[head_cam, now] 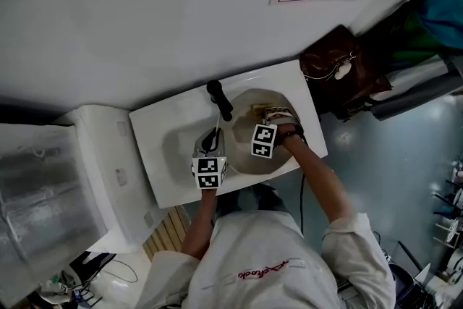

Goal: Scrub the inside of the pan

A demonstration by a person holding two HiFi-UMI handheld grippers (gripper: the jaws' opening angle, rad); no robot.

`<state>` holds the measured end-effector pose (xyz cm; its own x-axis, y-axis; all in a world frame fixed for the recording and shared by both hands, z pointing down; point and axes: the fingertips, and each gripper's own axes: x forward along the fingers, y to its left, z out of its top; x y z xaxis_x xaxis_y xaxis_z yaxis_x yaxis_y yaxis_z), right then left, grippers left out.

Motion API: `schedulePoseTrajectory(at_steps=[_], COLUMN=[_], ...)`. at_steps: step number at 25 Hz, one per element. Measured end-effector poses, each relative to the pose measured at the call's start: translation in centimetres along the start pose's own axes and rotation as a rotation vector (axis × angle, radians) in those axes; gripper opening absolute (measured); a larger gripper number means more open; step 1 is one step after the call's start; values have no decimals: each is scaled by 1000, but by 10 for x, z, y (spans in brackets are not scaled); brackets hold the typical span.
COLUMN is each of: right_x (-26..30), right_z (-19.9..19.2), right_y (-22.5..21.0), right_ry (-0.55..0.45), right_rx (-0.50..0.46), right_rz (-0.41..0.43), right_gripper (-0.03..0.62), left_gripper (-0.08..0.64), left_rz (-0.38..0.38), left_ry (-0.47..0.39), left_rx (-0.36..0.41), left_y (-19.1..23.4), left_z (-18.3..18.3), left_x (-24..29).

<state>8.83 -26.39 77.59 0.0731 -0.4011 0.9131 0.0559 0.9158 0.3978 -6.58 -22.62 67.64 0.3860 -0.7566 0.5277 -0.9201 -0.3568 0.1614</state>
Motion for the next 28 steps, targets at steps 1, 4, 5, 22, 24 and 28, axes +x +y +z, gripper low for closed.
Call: schedulePoseTrajectory(at_steps=[1, 4, 5, 22, 24, 28], right_x=[0, -2, -2, -23, -27, -36], right_z=[-3, -10, -11, -13, -9, 3], right_y=[3, 14, 18, 93, 105, 126], right_ry=[2, 10, 10, -22, -32, -60], right_rx=[-1, -11, -12, -80, -100, -145], right_rz=[4, 19, 25, 138, 161, 203], right_gripper=[25, 25, 25, 25, 25, 25], left_gripper=[26, 27, 27, 26, 26, 26], left_rz=[0, 0, -1, 6, 7, 9], left_ry=[0, 0, 0, 0, 0, -1], left_rx=[0, -1, -2, -1, 0, 0], left_y=[0, 0, 0, 0, 0, 0], left_z=[0, -1, -1, -1, -1, -1], left_x=[0, 0, 0, 0, 0, 1])
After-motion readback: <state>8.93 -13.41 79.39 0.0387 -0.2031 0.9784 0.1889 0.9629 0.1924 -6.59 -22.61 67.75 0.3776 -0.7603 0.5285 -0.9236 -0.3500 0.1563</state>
